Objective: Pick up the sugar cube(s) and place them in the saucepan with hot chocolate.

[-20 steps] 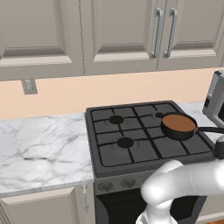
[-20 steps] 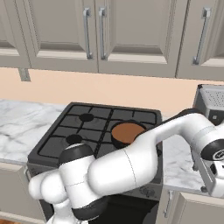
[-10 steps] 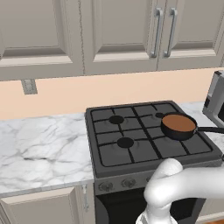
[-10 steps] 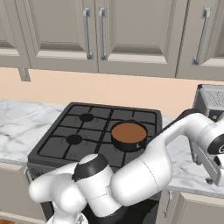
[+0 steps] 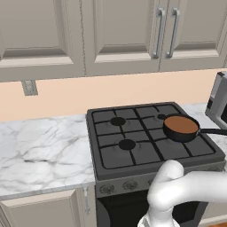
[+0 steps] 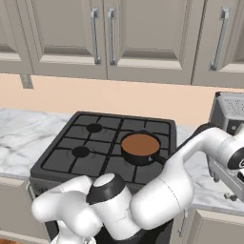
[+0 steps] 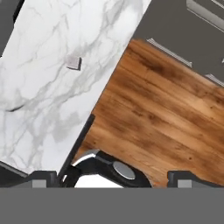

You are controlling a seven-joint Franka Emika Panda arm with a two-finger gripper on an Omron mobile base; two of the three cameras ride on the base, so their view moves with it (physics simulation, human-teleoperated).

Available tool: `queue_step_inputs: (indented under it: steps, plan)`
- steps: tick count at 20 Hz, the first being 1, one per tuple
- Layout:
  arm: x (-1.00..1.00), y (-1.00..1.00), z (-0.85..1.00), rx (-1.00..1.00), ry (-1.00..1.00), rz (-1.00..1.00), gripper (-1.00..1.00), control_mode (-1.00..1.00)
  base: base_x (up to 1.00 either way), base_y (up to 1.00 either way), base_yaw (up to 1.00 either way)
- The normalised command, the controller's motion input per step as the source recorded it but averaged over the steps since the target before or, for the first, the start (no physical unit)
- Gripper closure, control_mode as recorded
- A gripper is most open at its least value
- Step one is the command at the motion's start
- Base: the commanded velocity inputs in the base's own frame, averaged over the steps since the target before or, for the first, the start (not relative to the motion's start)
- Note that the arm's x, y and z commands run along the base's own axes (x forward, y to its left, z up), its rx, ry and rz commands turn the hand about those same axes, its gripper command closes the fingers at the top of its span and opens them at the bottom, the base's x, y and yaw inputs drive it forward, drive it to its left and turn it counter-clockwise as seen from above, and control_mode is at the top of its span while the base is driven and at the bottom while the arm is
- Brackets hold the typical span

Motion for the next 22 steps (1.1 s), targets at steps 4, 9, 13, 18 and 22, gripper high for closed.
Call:
queue_step_inputs:
  steps: [4,9,13,18,22]
  plan:
    - [0.05,-0.17,-0.26,-0.01,-0.05,0.22,-1.00,-1.00,0.00,0.00,0.00]
    - [0.32,-0.07,-0.23,-0.01,-0.02,0.22,-1.00,-1.00,0.00,0.00,0.00]
    - [0.49,-0.14,-0.18,0.00,0.00,0.21,-1.00,-1.00,0.00,0.00,0.00]
    - [0.26,-0.12,-0.15,0.00,-0.01,0.19,-1.00,-1.00,0.00,0.00,0.00]
    - [0.14,-0.19,-0.20,0.00,-0.08,0.16,-1.00,-1.00,0.00,0.00,0.00]
